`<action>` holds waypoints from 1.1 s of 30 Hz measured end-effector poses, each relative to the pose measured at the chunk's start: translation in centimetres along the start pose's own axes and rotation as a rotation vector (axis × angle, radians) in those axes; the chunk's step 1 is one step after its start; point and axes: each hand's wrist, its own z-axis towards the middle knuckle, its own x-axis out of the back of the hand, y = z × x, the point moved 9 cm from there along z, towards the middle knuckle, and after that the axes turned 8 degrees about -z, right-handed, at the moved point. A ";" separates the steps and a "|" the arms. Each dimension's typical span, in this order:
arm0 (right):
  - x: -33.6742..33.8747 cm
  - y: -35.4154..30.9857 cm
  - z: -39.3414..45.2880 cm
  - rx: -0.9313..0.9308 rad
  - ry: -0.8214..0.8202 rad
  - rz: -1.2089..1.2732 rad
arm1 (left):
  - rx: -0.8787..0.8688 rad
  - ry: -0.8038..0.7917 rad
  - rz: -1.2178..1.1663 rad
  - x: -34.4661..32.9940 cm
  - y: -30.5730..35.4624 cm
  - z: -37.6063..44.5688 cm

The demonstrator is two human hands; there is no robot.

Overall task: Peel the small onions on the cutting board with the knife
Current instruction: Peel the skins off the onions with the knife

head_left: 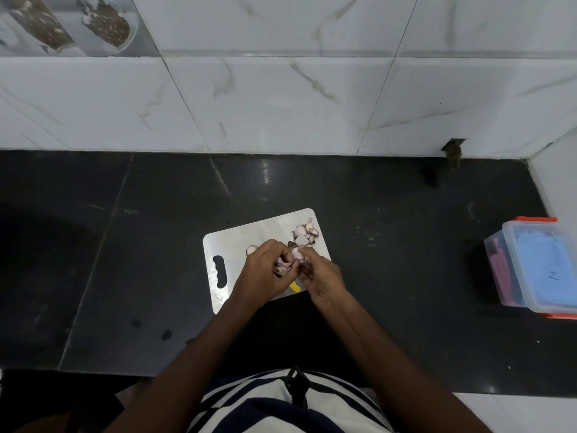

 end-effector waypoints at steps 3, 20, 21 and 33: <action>0.3 -0.1 0.3 -0.003 0.035 0.013 | 0.065 0.018 -0.037 -0.3 -0.7 -0.2; 0.0 -1.4 -0.3 0.115 -0.168 -0.178 | 0.143 -0.032 -0.201 -0.4 -2.1 0.4; 0.0 -1.5 -0.3 0.119 -0.180 -0.189 | 0.149 -0.033 -0.211 -0.4 -2.2 0.4; 2.7 -2.3 0.8 0.093 -0.128 -0.270 | 0.471 0.039 -0.319 -0.5 -7.2 0.7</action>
